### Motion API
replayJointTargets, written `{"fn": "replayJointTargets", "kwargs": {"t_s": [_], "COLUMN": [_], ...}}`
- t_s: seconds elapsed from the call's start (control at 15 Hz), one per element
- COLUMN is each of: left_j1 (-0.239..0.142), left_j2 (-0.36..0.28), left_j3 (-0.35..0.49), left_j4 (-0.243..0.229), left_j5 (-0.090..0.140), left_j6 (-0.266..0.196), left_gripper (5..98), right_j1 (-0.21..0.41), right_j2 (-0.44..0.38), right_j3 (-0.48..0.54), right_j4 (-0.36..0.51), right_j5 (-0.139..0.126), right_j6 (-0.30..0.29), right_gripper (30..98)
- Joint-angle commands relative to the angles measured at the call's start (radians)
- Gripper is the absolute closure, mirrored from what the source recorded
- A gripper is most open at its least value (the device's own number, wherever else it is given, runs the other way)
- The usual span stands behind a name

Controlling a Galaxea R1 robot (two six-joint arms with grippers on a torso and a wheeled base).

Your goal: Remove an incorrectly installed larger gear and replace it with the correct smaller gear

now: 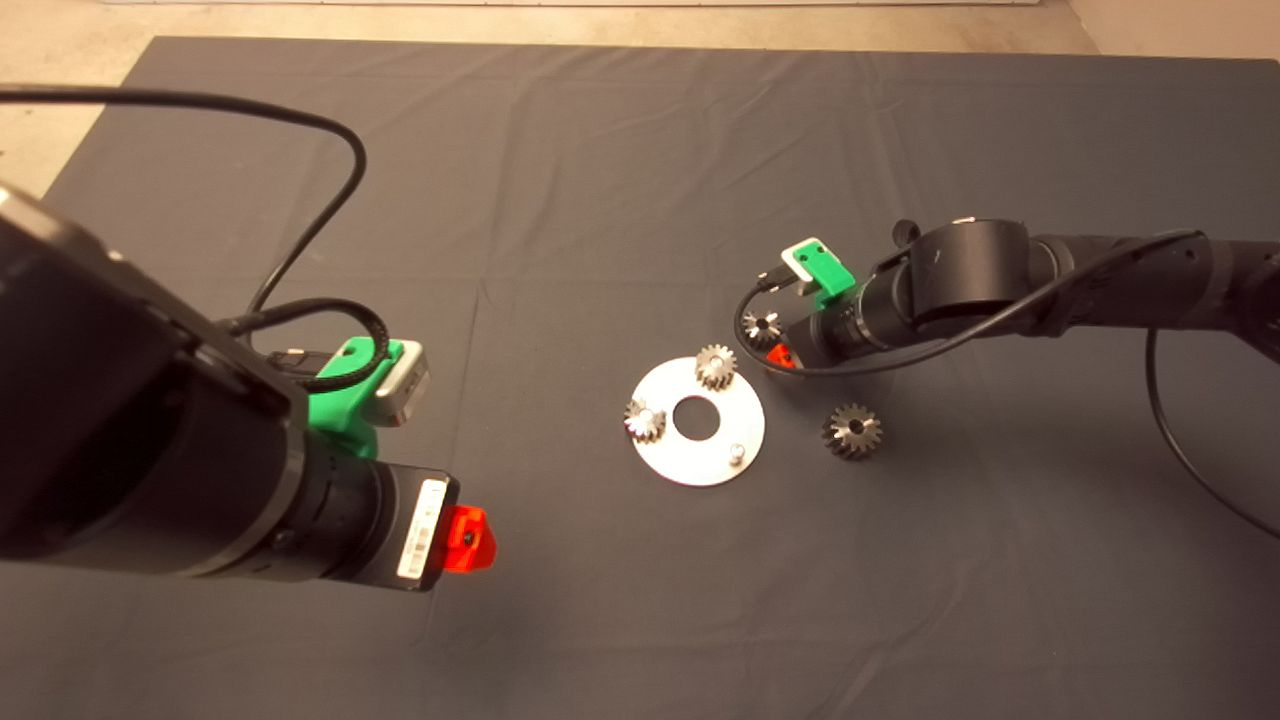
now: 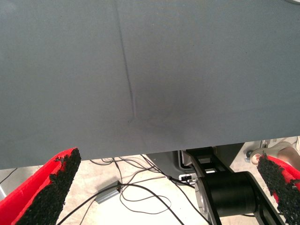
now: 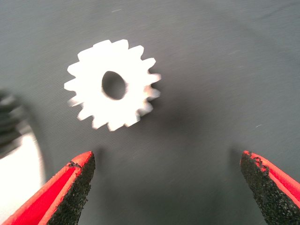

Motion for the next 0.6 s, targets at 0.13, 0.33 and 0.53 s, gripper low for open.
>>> {"fn": "replayJointTargets", "kwargs": {"t_s": [0.13, 0.33, 0.53], "left_j1": [-0.02, -0.02, -0.02], "left_j2": [0.0, 0.0, 0.0], "left_j3": [0.014, 0.014, 0.014], "left_j4": [-0.008, -0.008, -0.008], "left_j5": [0.132, 0.132, 0.132], "left_j6": [-0.003, -0.003, -0.003], "left_gripper": [5.8, 5.8, 5.8], "right_j1": [0.02, 0.02, 0.021], "right_j2": [0.004, 0.006, 0.03], "right_j3": [-0.039, -0.05, -0.074], "right_j4": [-0.005, -0.002, 0.0], "right_j5": [0.062, 0.106, 0.125], "right_j6": [0.015, 0.015, 0.015], "right_gripper": [46.0, 46.0, 46.0]}}
